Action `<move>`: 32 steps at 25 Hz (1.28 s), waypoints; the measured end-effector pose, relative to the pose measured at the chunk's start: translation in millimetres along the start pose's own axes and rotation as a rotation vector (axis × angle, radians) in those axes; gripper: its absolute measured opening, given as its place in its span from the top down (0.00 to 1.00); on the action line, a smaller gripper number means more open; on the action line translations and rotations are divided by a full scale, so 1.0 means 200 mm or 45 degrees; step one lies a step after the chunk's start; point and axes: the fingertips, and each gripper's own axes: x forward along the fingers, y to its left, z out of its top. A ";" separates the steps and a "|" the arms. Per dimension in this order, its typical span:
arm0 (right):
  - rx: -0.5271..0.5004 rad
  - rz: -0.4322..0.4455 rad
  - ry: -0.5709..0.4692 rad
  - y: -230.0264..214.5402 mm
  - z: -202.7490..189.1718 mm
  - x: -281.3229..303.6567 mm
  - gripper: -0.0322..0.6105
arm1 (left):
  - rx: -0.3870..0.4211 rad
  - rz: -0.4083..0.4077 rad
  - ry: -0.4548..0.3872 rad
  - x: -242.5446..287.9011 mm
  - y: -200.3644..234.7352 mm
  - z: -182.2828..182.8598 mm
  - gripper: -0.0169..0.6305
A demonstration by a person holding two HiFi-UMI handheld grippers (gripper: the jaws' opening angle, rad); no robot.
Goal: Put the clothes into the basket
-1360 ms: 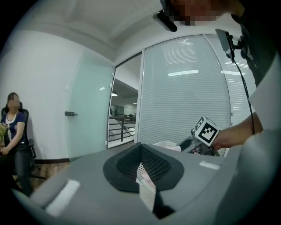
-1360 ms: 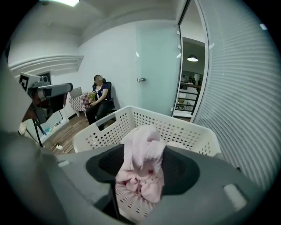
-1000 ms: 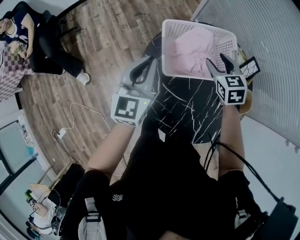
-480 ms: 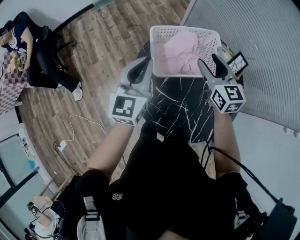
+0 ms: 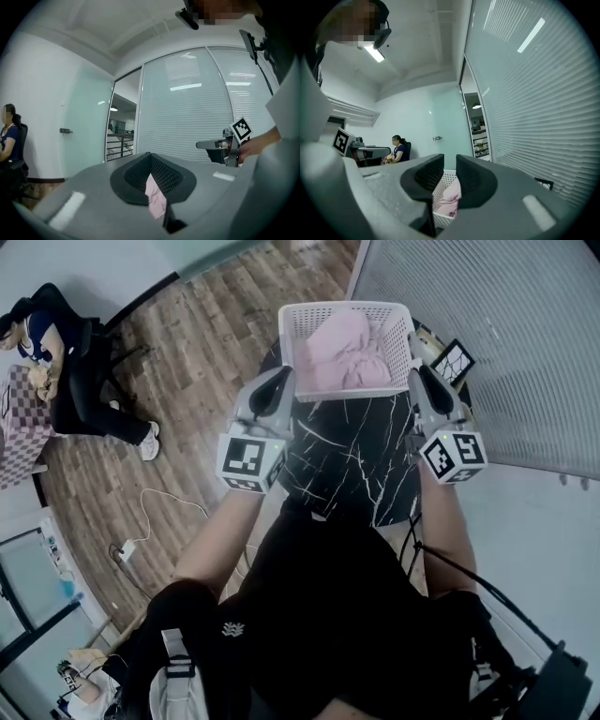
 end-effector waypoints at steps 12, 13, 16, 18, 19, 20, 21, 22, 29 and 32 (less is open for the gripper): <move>-0.207 -0.075 -0.119 -0.04 0.07 -0.23 0.95 | 0.015 0.022 0.042 -0.05 -0.06 -0.08 0.96; -0.211 -0.081 -0.111 -0.05 0.05 -0.24 0.95 | 0.015 0.022 0.047 -0.04 -0.06 -0.10 0.96; -0.179 -0.082 -0.077 -0.09 -0.03 -0.27 0.95 | 0.010 0.029 0.078 -0.02 -0.06 -0.16 0.96; -0.164 -0.083 -0.059 -0.10 -0.06 -0.28 0.95 | 0.013 0.031 0.073 -0.02 -0.07 -0.16 0.96; -0.163 -0.088 -0.056 -0.10 -0.06 -0.28 0.95 | 0.016 0.030 0.068 -0.02 -0.07 -0.15 0.96; -0.165 -0.095 -0.058 -0.11 -0.06 -0.29 0.95 | 0.019 0.028 0.069 -0.02 -0.07 -0.14 0.96; -0.168 -0.101 -0.062 -0.11 -0.06 -0.29 0.95 | 0.021 0.027 0.072 -0.02 -0.08 -0.14 0.96; -0.169 -0.104 -0.065 -0.11 -0.06 -0.29 0.95 | 0.021 0.026 0.073 -0.03 -0.08 -0.14 0.96; -0.180 -0.115 -0.079 -0.12 -0.05 -0.32 0.95 | 0.011 0.026 0.066 -0.04 -0.12 -0.14 0.96; -0.185 -0.127 -0.079 -0.13 -0.03 -0.34 0.95 | 0.003 0.020 0.064 -0.04 -0.14 -0.12 0.96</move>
